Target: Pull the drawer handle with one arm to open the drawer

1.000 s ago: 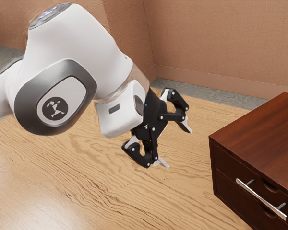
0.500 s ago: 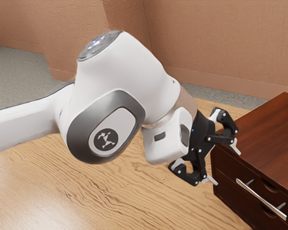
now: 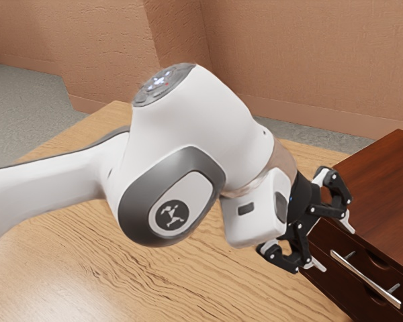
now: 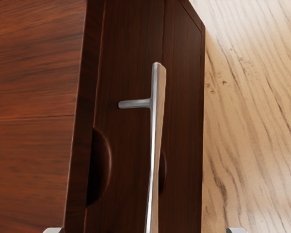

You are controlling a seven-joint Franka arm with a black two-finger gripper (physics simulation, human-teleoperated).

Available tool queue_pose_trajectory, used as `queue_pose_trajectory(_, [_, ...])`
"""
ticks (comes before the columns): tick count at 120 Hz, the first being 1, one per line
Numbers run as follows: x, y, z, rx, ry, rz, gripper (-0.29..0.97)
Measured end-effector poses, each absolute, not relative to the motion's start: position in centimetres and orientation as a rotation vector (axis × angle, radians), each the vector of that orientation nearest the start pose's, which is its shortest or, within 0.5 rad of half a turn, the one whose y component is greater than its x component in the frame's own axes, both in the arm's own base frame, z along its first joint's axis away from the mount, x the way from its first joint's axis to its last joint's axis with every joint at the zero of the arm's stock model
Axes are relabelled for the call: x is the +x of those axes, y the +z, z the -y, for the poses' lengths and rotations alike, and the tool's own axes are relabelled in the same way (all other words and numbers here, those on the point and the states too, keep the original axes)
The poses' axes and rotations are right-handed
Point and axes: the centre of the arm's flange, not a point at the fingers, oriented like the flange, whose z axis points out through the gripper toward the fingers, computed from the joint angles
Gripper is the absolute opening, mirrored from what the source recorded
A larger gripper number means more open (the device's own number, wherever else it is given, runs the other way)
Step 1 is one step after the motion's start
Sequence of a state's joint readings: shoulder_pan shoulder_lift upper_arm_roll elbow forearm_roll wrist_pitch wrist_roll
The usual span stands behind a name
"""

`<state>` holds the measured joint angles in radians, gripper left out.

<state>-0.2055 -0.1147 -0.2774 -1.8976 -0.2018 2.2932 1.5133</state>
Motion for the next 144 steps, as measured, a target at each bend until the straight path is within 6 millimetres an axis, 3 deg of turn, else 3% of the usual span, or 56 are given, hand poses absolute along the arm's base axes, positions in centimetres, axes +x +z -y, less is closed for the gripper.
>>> queue_pose_trajectory(46, [48.2,59.2,31.0,-1.647,-0.759,-2.438,0.39])
queue_pose_trajectory(144, [50.2,55.8,30.9,-1.693,-0.715,-2.416,0.26])
